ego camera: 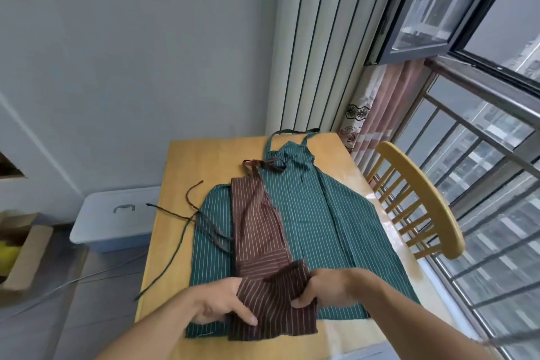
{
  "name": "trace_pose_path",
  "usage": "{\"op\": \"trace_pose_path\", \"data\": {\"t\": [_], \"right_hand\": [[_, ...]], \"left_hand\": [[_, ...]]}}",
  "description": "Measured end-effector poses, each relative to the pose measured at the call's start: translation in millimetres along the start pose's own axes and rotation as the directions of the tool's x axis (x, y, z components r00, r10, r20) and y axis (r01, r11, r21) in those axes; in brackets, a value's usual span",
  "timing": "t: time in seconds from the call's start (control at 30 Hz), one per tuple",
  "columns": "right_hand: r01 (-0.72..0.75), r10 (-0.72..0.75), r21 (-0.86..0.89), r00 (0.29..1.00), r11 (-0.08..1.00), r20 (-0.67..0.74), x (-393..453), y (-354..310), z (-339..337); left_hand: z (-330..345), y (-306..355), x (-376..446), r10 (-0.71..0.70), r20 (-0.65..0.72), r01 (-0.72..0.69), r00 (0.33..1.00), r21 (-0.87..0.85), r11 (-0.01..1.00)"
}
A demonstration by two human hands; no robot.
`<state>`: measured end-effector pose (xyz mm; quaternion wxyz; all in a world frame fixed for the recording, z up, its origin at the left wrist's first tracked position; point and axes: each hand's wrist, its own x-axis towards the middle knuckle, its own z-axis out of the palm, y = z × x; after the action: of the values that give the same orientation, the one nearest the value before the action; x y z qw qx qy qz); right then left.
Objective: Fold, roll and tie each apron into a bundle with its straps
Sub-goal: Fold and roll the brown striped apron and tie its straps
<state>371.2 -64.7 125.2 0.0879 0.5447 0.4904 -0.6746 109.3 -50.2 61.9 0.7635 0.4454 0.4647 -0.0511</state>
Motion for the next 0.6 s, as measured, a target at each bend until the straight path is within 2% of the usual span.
{"op": "trace_pose_path", "data": {"t": [0.1,0.2,0.27,0.33,0.4,0.47,0.53,0.6], "right_hand": [[-0.119,0.122,-0.035,0.989,0.992,0.083,12.4,14.0,-5.8],[-0.093,0.095,-0.016,0.989,0.996,0.116,24.2,16.1,-18.2],[-0.003,-0.003,0.07,0.997,0.998,0.081,29.1,10.0,-29.6],[0.078,-0.089,0.253,0.996,0.964,0.031,43.7,0.2,-45.7],[0.16,-0.146,0.415,0.987,0.896,-0.065,62.8,-11.8,-62.3],[0.194,-0.175,0.546,0.981,0.815,-0.087,86.8,-23.8,-75.5],[0.147,-0.095,0.707,0.989,0.692,-0.113,114.9,-34.5,-89.5],[0.114,0.105,0.738,0.964,0.665,-0.244,152.8,-37.3,-104.2]], "left_hand": [[5.6,-12.0,13.3,-0.121,0.127,0.126,0.984,-0.031,0.992],[6.0,-12.9,28.7,-0.09,0.112,0.112,0.99,-0.206,0.972],[-2.1,-11.2,37.1,-0.043,0.004,0.042,0.999,-0.347,0.937],[-17.1,0.0,44.7,-0.029,-0.144,-0.037,0.989,-0.434,0.9],[-35.1,15.9,52.3,-0.031,-0.281,-0.115,0.959,-0.485,0.867],[-53.6,28.6,61.3,-0.037,-0.353,-0.163,0.935,-0.519,0.839],[-68.5,38.4,71.0,-0.047,-0.384,-0.159,0.922,-0.487,0.859],[-83.5,40.9,86.8,-0.071,-0.407,-0.138,0.911,-0.461,0.877]]}}
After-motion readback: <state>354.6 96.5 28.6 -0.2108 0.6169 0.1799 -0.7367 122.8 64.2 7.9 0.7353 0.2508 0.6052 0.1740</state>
